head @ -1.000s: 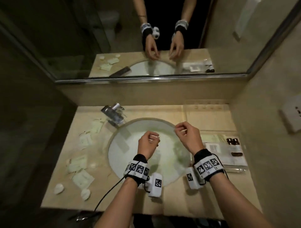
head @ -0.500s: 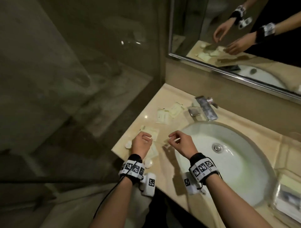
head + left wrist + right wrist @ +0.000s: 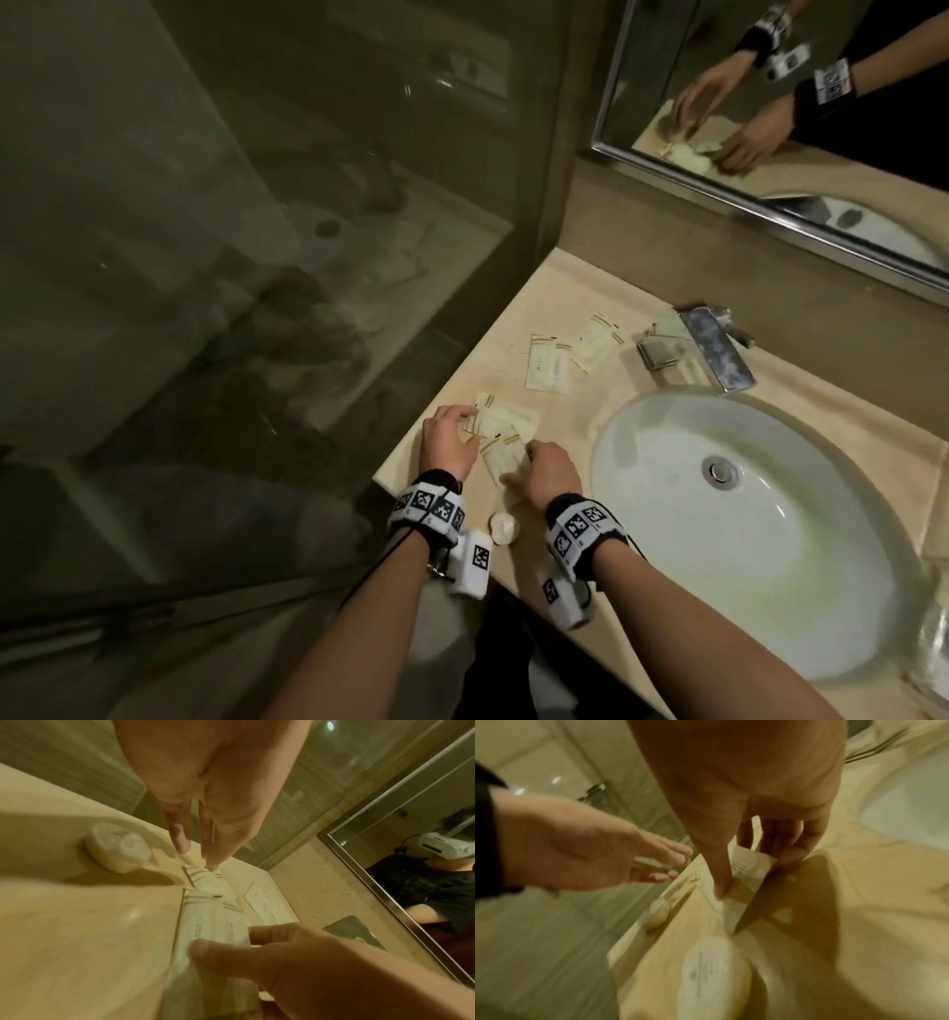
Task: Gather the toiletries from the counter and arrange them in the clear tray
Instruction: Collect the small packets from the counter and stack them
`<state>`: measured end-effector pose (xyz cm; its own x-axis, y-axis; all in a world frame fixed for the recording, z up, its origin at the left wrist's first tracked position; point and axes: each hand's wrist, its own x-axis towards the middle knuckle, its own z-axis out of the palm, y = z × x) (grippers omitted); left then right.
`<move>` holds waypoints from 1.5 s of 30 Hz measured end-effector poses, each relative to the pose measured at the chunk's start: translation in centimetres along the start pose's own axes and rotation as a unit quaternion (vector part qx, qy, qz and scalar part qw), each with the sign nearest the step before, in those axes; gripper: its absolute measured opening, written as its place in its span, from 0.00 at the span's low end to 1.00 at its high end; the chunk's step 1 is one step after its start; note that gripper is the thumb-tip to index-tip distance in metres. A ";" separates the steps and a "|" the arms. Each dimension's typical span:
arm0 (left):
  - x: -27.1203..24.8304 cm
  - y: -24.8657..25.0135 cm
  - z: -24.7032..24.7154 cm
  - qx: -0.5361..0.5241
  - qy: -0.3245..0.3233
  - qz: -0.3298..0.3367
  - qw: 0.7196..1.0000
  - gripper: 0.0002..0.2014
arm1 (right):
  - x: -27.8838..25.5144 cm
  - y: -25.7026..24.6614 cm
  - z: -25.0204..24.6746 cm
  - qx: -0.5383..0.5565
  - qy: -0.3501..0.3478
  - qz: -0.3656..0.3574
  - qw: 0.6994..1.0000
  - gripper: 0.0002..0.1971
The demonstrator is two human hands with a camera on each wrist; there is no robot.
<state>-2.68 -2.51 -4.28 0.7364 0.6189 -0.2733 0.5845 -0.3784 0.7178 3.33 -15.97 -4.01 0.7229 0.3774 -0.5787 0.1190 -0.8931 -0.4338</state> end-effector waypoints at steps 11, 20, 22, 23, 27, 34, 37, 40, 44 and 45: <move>3.2 2.8 2.3 0.275 -0.067 0.084 0.955 0.31 | 0.2 5.2 -7.0 0.233 0.070 0.014 0.970 0.21; 2.7 8.0 1.9 0.063 -0.158 -0.015 0.985 0.20 | -3.7 9.3 -10.9 0.431 0.075 -0.016 0.899 0.11; 1.7 10.2 1.9 -0.007 -0.192 -0.006 0.981 0.21 | -4.8 10.4 -11.9 0.455 0.085 -0.030 0.886 0.10; 1.2 11.2 2.2 -0.037 -0.201 0.003 0.979 0.19 | -5.4 11.0 -12.5 0.463 0.090 -0.036 0.881 0.10; -1.4 14.8 3.8 -0.152 -0.247 0.002 0.957 0.21 | -7.8 13.7 -14.7 0.492 0.122 -0.049 0.861 0.12; -7.2 20.9 8.8 -0.296 -0.312 -0.043 0.902 0.14 | -12.6 18.7 -18.3 0.533 0.213 -0.068 0.816 0.10; -9.5 23.1 12.1 -0.375 -0.336 -0.101 0.858 0.14 | -14.5 21.0 -19.4 0.534 0.277 -0.064 0.796 0.12; -11.6 25.5 14.5 -0.417 -0.366 -0.174 0.814 0.13 | -16.2 22.9 -20.0 0.482 0.342 -0.075 0.803 0.10; -13.5 26.9 17.9 -0.433 -0.458 -0.195 0.752 0.30 | -18.3 24.0 -20.4 0.388 0.416 -0.106 0.815 0.08; -14.0 27.0 18.8 -0.439 -0.469 -0.201 0.740 0.34 | -18.6 24.3 -20.4 0.369 0.428 -0.117 0.817 0.09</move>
<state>9.19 -34.31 6.95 0.7158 -0.3450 -0.6071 0.6775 0.5537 0.4841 6.68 -49.73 10.30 0.9878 -0.0747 0.1365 0.1069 -0.3112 -0.9443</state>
